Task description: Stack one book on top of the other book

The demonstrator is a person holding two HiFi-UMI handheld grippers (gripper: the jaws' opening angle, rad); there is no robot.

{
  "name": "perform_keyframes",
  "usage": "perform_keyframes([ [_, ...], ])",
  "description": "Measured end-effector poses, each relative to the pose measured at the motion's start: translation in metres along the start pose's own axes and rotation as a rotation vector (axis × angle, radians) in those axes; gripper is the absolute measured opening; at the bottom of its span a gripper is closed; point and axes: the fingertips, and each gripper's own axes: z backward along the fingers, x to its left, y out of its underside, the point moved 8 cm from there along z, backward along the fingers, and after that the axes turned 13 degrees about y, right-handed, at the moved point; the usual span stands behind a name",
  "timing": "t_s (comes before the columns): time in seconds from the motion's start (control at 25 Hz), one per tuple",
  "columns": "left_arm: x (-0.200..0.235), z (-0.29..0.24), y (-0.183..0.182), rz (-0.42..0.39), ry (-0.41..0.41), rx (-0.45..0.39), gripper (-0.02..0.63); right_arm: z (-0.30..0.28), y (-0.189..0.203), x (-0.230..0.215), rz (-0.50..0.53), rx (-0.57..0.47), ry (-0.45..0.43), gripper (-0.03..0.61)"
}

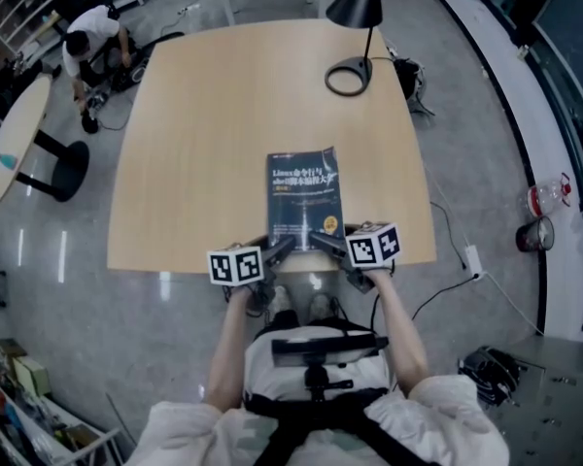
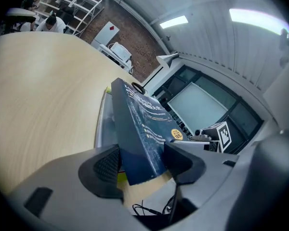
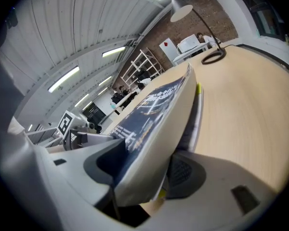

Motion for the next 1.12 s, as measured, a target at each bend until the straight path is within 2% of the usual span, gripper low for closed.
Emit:
perform_keyframes([
  [0.24, 0.009, -0.003, 0.005, 0.009, -0.013, 0.025, 0.261, -0.009, 0.006, -0.005, -0.001, 0.033, 0.009, 0.255],
  [0.68, 0.014, 0.0, 0.001, 0.012, 0.012, 0.043, 0.261, -0.013, 0.0, -0.001, 0.007, 0.093, 0.037, 0.255],
  [0.92, 0.016, 0.0, 0.001, 0.01, 0.016, 0.039, 0.261, -0.014, -0.001, -0.001, -0.063, 0.138, 0.051, 0.258],
  [1.12, 0.016, 0.002, 0.0, 0.017, 0.005, 0.024, 0.261, -0.014, -0.002, 0.001, -0.079, 0.131, 0.102, 0.267],
])
